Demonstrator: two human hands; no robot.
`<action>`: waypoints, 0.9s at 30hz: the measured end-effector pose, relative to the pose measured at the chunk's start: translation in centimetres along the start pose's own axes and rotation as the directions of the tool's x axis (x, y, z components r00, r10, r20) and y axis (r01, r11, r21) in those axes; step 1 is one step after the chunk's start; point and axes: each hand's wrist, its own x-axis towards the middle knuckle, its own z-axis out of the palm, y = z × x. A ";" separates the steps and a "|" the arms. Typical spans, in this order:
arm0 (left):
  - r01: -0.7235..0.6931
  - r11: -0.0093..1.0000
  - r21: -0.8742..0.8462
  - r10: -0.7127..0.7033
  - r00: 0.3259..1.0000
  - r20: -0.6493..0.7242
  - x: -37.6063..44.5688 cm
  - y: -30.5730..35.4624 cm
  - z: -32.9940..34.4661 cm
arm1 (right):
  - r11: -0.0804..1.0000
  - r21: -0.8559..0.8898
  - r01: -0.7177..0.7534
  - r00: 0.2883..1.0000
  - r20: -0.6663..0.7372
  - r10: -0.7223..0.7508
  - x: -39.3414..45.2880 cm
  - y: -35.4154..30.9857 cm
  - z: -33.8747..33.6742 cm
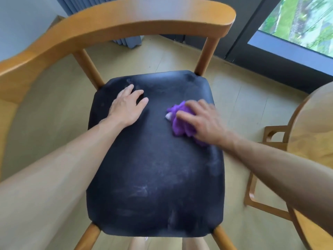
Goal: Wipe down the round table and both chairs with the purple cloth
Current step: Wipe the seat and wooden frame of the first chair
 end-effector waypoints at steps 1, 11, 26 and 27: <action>-0.001 1.000 -0.004 0.001 1.000 0.005 -0.1 0.0 0.0 | 0.994 -0.011 -0.106 0.994 -0.007 0.106 0.5 0.8 -0.1; -0.075 0.978 -0.196 0.066 0.996 -0.052 -1.6 1.2 -0.7 | 0.887 0.362 -0.287 0.957 0.059 0.286 -0.3 -11.4 1.5; 0.378 0.303 -0.875 0.127 0.894 0.430 -2.3 7.1 -1.0 | -0.870 0.452 -0.197 0.820 0.563 0.107 1.5 -1.4 -2.8; 0.345 0.340 -0.875 0.107 0.910 0.401 -2.3 7.0 -1.2 | -0.869 0.454 -0.197 0.811 0.573 0.116 1.4 -1.3 -2.6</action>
